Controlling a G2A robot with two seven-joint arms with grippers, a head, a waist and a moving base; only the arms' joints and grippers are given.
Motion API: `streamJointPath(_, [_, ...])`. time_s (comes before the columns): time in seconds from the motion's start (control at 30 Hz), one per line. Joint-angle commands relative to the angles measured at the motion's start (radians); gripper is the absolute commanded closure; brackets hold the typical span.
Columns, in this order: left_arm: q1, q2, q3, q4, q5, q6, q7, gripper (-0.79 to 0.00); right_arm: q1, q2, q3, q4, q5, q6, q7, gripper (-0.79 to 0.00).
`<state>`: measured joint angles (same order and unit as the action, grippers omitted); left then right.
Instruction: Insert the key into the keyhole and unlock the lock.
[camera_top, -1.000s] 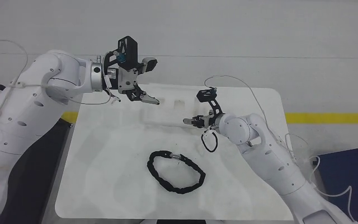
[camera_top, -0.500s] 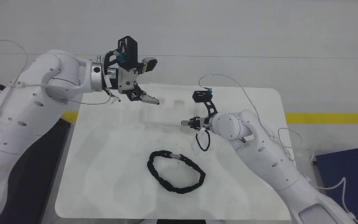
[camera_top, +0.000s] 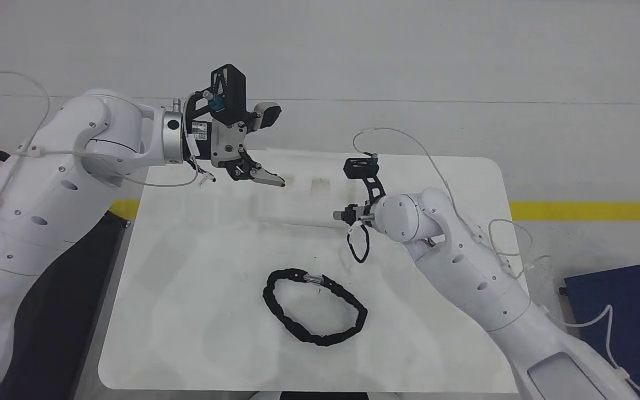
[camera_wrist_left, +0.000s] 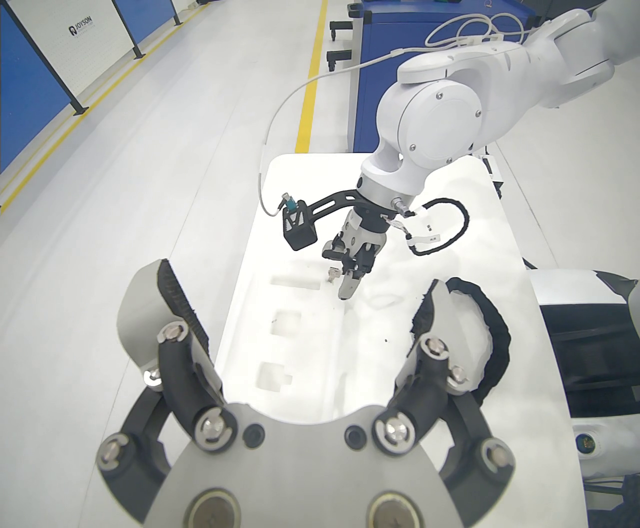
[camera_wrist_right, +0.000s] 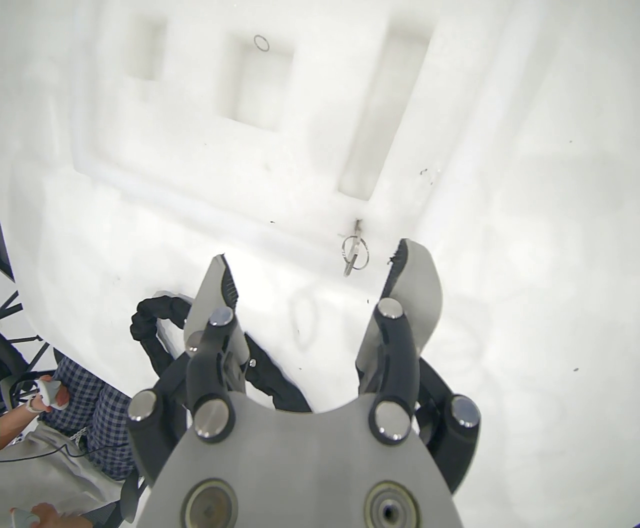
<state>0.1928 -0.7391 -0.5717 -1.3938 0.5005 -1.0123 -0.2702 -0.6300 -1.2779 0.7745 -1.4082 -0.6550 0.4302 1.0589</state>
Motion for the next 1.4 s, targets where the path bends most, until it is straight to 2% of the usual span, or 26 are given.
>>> streamJointPath(0.0, [0.000, 0.000, 0.000, 0.000, 0.000, 0.000, 0.000, -0.785, 0.009, -0.004, -0.007, 0.018, -0.020, 0.019, 0.000, -0.465])
streamJointPath(0.07, [0.000, 0.000, 0.000, 0.000, 0.000, 0.000, 0.000, -0.785, 0.013, -0.009, -0.010, 0.026, -0.015, 0.019, -0.001, -0.459])
streamJointPath(0.13, [0.000, 0.000, 0.000, 0.000, 0.000, 0.000, 0.000, -0.785, 0.019, -0.013, -0.016, 0.040, -0.024, 0.024, -0.001, -0.391])
streamJointPath(0.2, [0.000, 0.000, 0.000, 0.000, 0.000, 0.000, 0.000, -0.785, 0.022, -0.018, -0.016, 0.047, -0.014, 0.020, -0.003, -0.385])
streamJointPath(0.4, [0.000, 0.000, 0.000, 0.000, 0.000, 0.000, 0.000, -0.785, 0.033, -0.030, -0.021, 0.075, -0.010, 0.026, 0.004, -0.292])
streamJointPath(0.63, [0.000, 0.000, 0.000, 0.000, 0.000, 0.000, 0.000, -0.785, 0.036, -0.038, -0.021, 0.081, -0.034, 0.076, 0.026, -0.259])
streamJointPath(0.7, [0.000, 0.000, 0.000, 0.000, 0.000, 0.000, 0.000, -0.785, 0.034, -0.039, -0.018, 0.081, -0.039, 0.080, 0.030, -0.194])
streamJointPath(0.77, [0.000, 0.000, 0.000, 0.000, 0.000, 0.000, 0.000, -0.785, 0.032, -0.040, -0.016, 0.085, -0.040, 0.081, 0.031, -0.055])
streamJointPath(0.8, [0.000, 0.000, 0.000, 0.000, 0.000, 0.000, 0.000, -0.785, 0.032, -0.041, -0.014, 0.086, -0.041, 0.083, 0.032, -0.012])
streamJointPath(0.83, [0.000, 0.000, 0.000, 0.000, 0.000, 0.000, 0.000, -0.785, 0.032, -0.042, -0.013, 0.088, -0.041, 0.084, 0.032, 0.000])
streamJointPath(1.17, [0.000, 0.000, 0.000, 0.000, 0.000, 0.000, 0.000, -0.785, 0.044, -0.052, -0.006, 0.099, -0.071, 0.122, 0.037, 0.000])
streamJointPath(1.37, [0.000, 0.000, 0.000, 0.000, 0.000, 0.000, 0.000, -0.785, 0.058, -0.054, -0.018, 0.087, -0.155, 0.156, 0.070, 0.000])
